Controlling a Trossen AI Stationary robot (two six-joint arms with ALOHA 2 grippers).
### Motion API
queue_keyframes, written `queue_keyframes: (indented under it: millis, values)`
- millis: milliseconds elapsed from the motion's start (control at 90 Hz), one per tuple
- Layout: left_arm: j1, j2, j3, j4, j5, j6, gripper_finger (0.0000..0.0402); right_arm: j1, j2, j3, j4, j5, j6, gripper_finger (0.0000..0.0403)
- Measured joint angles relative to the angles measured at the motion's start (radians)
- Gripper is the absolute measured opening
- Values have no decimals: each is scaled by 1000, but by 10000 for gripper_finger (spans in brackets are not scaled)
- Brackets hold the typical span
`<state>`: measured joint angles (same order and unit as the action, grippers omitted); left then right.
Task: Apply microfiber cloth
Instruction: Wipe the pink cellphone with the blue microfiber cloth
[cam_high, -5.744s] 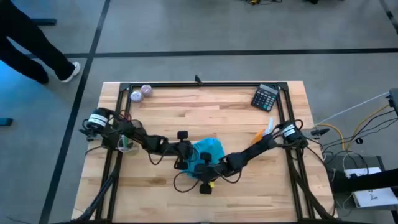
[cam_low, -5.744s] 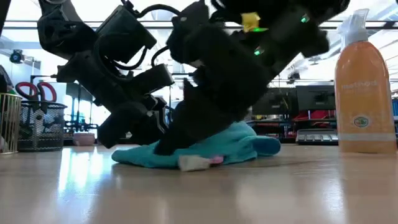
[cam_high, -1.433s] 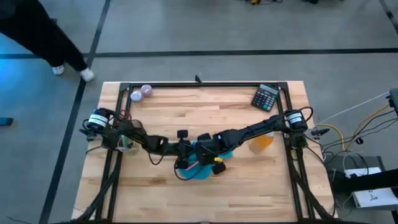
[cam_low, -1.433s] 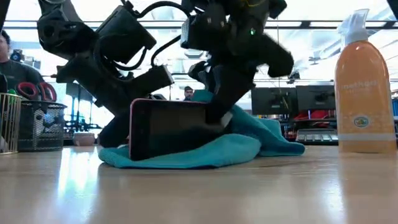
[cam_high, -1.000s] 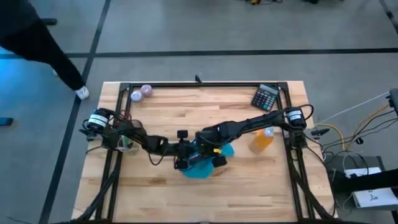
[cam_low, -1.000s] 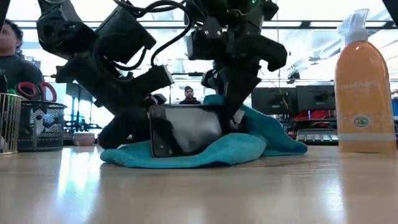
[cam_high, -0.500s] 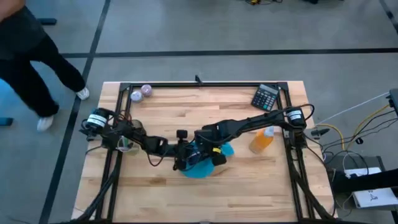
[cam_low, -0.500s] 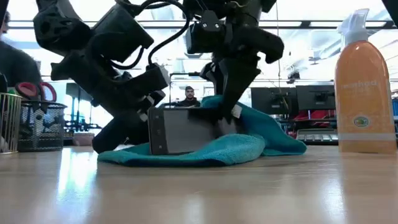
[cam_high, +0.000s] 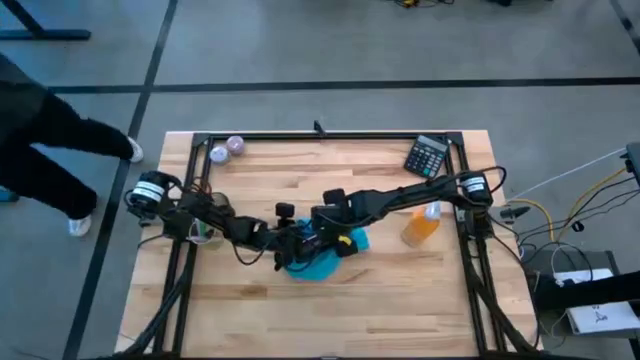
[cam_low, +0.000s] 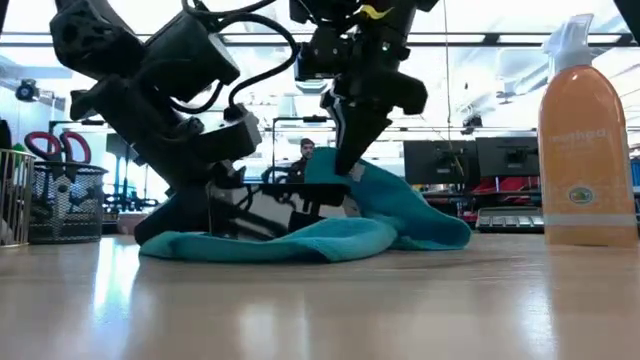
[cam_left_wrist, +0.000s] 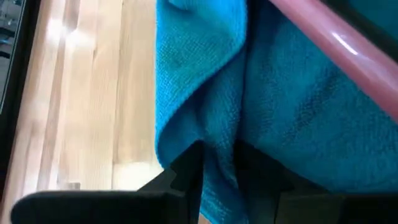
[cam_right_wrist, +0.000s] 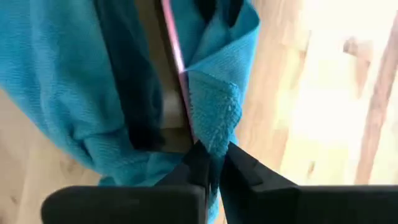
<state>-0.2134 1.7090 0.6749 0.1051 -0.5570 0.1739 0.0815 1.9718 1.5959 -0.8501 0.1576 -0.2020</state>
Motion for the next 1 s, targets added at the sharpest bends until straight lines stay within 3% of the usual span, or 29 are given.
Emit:
queue_keyframes:
  millis: [133, 300, 589, 822, 1000]
  values:
    - [0, -8, 1, -24, -26, 1, 75, 17, 4, -2, 38, 1, 9, 1]
    - [0, -10, 1, -23, -27, 1, 75, 46, 7, -22, 215, -39, 24, 0]
    - [-2, -12, 1, -21, -28, -1, 75, 51, 44, -181, 497, -129, 108, 0]
    - [-2, -25, 1, -26, -10, -41, 78, 50, 40, -315, 712, -106, 146, 0]
    - [-2, -47, 2, -18, -5, -54, 106, 54, 40, -387, 788, -42, 171, 0]
